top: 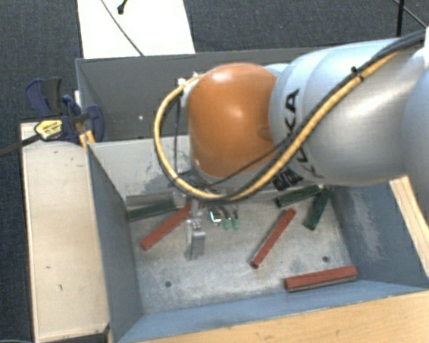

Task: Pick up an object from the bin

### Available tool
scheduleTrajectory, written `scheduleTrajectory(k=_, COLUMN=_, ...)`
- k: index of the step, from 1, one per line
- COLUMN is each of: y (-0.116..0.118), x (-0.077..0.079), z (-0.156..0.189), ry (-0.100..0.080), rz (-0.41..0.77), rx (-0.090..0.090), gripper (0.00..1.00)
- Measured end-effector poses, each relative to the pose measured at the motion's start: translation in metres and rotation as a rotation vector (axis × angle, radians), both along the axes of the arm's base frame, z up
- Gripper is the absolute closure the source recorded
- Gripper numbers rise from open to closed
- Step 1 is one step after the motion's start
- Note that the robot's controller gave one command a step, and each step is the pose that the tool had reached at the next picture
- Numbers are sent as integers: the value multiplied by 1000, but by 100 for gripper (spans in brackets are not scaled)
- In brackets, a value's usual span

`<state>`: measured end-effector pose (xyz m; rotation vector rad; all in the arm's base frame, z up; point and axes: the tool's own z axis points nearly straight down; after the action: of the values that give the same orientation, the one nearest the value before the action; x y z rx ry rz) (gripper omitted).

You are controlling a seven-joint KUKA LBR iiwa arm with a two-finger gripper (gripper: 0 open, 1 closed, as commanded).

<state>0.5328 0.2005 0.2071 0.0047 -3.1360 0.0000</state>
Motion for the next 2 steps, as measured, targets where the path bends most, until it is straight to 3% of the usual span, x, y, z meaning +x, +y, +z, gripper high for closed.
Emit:
scheduleTrajectory(k=1, y=34, x=46, z=-141, ry=-4, rz=168, rx=1, gripper=0)
scheduleTrajectory(k=2, y=56, x=50, z=-105, ry=-13, rz=454, rx=4, gripper=0)
